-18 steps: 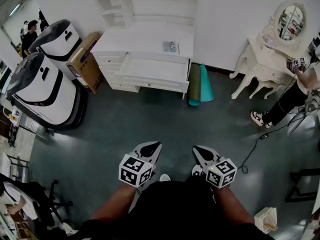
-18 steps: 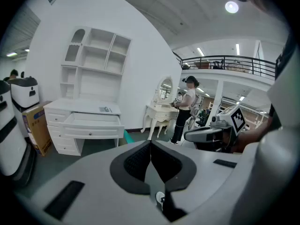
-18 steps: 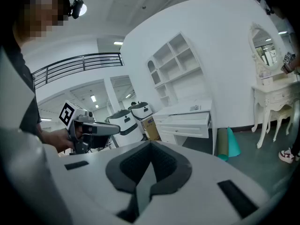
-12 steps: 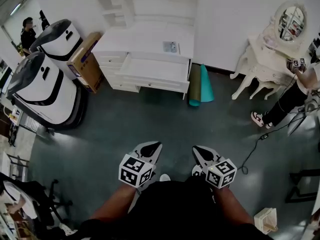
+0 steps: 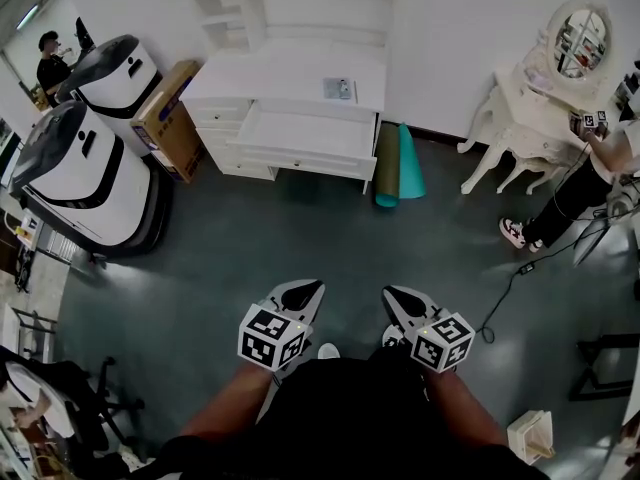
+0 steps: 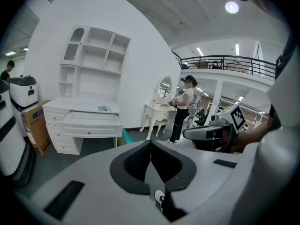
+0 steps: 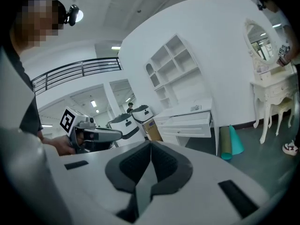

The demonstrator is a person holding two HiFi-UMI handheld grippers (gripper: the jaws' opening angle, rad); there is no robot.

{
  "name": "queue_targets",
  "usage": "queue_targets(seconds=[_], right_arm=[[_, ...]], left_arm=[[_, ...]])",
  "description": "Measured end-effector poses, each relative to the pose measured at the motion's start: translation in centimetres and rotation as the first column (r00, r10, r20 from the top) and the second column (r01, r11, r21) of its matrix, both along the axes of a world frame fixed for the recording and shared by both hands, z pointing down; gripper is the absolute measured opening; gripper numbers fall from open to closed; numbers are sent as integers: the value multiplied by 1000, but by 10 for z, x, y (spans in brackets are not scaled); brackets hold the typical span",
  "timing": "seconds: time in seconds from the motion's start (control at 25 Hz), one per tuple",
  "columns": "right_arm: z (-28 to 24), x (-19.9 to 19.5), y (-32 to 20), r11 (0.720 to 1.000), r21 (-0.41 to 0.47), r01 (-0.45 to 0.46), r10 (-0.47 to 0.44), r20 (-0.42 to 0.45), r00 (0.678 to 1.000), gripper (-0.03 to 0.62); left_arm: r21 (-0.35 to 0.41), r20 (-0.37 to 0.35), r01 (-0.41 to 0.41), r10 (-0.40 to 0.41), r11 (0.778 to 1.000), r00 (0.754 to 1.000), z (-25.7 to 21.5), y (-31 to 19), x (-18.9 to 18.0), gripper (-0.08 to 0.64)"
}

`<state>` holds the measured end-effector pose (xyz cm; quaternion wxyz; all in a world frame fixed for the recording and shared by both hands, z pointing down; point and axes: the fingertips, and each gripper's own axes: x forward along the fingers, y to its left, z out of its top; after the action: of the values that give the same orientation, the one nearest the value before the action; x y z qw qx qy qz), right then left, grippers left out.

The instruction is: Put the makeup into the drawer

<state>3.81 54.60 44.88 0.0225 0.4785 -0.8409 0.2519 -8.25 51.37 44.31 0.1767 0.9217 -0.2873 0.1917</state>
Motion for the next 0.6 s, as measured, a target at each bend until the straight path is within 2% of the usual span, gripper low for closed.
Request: queue_targets(seconds=[0.6], right_arm=[[7,-10,-4,1000,-11,-11,10,-37,999,28]], left_arm=[[-14,9,-5,6,1000,1000,6,-1,-17,11]])
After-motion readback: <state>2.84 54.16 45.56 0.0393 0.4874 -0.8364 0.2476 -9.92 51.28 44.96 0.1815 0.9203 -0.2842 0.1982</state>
